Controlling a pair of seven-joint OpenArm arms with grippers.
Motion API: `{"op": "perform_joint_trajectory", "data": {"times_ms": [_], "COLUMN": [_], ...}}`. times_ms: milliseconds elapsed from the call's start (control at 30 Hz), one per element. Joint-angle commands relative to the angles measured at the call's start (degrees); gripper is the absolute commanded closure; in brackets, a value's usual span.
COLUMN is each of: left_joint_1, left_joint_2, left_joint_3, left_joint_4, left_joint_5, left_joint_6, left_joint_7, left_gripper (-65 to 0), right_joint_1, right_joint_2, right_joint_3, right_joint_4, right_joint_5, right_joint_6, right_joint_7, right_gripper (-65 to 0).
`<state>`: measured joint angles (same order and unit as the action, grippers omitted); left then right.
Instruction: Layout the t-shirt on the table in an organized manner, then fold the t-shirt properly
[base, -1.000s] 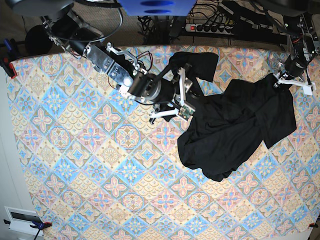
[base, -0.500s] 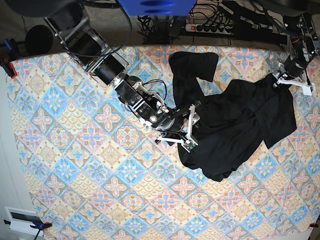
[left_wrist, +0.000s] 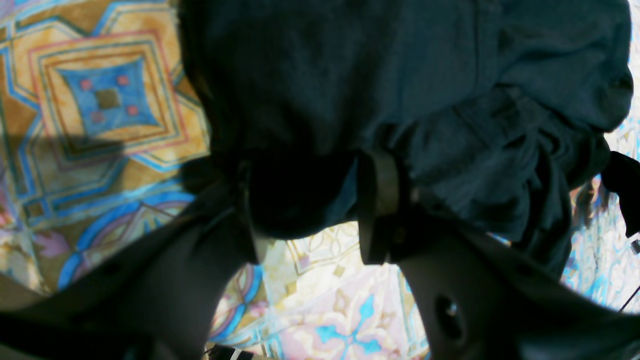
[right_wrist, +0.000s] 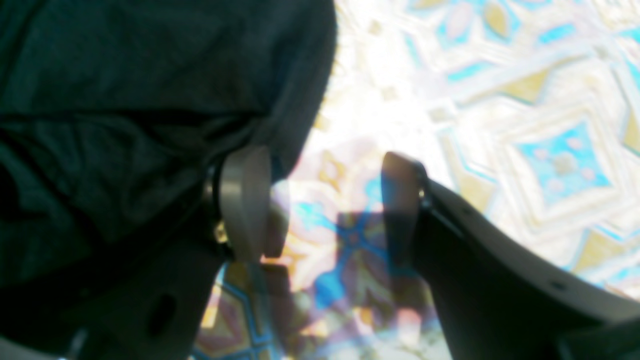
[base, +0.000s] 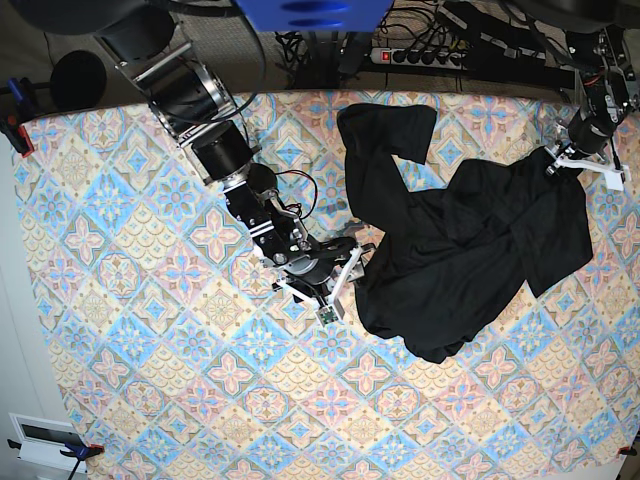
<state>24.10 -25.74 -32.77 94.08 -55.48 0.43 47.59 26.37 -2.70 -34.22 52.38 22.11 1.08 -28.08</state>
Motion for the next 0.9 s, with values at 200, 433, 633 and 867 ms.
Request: {"op": "perform_joint_trajectory", "data": {"times_ms": [200,433,633,867], "left_joint_1": [-0.14,-0.14,-0.14,-0.23], "left_joint_2": [-0.94,-0.94,-0.94,-0.94], "left_joint_3": [-0.5,-0.5,-0.5,-0.5], "left_joint_4": [0.91,0.91,0.82,0.82], "left_joint_5": [-0.65,-0.65,-0.65,-0.65], "left_joint_6": [-0.38,-0.38,-0.38,-0.38], "left_joint_7": [-0.78,-0.78,-0.78,-0.78], "left_gripper": [-26.3,-26.3,-26.3,-26.3], "right_joint_1": [0.57,0.22,0.14,0.05], "right_joint_2": [-2.97,-5.08,-5.87,-5.87], "right_joint_3": [-0.2,-0.2,-0.38,-0.46], "right_joint_4": [0.15,1.55,1.03,0.94], "right_joint_5": [0.7,0.88,0.88,0.97], "right_joint_6": [0.9,0.9,0.9,0.98], "right_joint_7": [-2.03,-2.47,-2.47,-3.97], "right_gripper": [-34.1,-34.1,-34.1,-28.7]}}
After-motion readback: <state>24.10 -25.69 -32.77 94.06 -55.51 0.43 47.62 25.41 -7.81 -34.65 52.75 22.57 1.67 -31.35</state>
